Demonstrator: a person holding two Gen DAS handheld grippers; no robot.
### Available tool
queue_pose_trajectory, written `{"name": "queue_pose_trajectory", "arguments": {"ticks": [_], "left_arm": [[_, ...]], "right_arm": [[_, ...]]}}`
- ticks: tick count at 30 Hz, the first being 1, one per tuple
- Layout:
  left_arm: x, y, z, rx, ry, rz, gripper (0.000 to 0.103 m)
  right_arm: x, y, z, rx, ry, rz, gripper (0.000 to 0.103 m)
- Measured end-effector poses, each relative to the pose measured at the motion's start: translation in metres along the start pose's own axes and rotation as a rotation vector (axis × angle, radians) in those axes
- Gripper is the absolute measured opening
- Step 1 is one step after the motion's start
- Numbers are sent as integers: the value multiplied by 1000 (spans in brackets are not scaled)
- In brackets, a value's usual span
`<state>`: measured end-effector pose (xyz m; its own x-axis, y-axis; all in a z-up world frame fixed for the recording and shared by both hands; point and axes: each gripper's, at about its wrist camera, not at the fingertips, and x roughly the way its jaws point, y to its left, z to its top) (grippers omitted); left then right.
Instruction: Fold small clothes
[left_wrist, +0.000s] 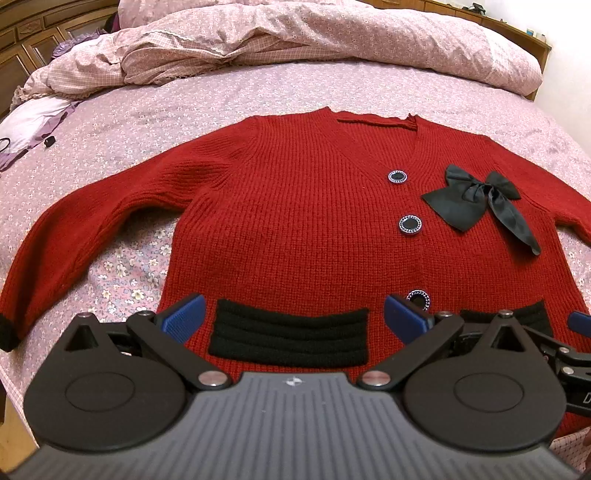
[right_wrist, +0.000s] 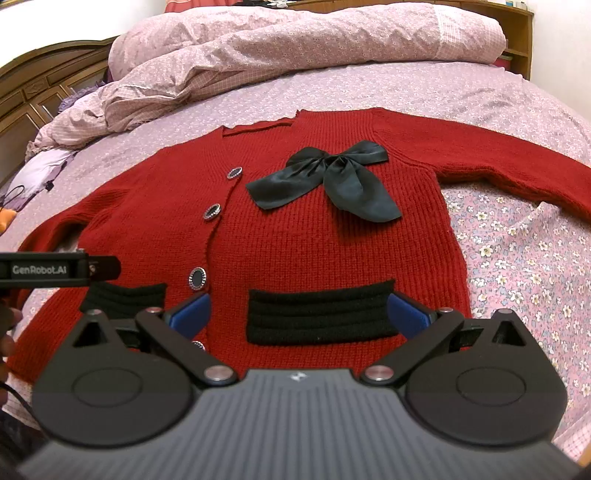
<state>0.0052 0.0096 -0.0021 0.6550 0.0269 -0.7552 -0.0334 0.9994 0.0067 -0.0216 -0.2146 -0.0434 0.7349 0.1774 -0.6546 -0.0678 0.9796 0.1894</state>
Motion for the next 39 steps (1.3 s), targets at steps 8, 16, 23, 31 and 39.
{"name": "queue_pose_trajectory", "arguments": {"ticks": [8, 16, 23, 31, 39], "left_arm": [[1, 1, -1, -4, 4, -2, 103], [1, 2, -2, -7, 6, -3, 103], [2, 3, -3, -13, 14, -6, 103], [6, 4, -1, -22, 33, -20, 103], [15, 7, 20, -1, 29, -37, 103]], "right_arm": [[0, 0, 0, 0, 0, 1, 103], [0, -1, -2, 11, 0, 2, 103], [1, -2, -2, 17, 7, 6, 103], [4, -9, -1, 51, 21, 17, 103], [8, -41, 13, 165, 25, 49, 103]]}}
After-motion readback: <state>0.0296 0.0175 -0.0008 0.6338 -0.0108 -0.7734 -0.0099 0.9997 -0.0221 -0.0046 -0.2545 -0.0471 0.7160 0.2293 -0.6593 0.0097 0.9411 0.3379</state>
